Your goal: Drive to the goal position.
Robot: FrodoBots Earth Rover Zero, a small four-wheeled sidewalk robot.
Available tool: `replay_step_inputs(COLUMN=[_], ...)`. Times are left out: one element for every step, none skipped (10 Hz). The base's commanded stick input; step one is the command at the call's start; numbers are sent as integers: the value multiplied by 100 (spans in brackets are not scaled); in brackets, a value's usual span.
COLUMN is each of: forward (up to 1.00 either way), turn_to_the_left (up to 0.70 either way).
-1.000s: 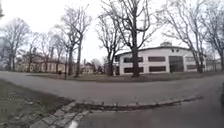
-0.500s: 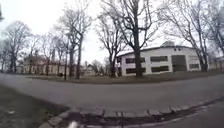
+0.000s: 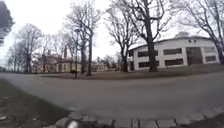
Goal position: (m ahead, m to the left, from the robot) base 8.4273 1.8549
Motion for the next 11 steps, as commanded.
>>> replay_step_inputs(forward=[100, 100, 100, 100, 100, 100, 100, 100, 100, 100, 100], turn_to_the_left=[40, 41, 41, 41, 11, 1, 1, 1, 1, 1, 1])
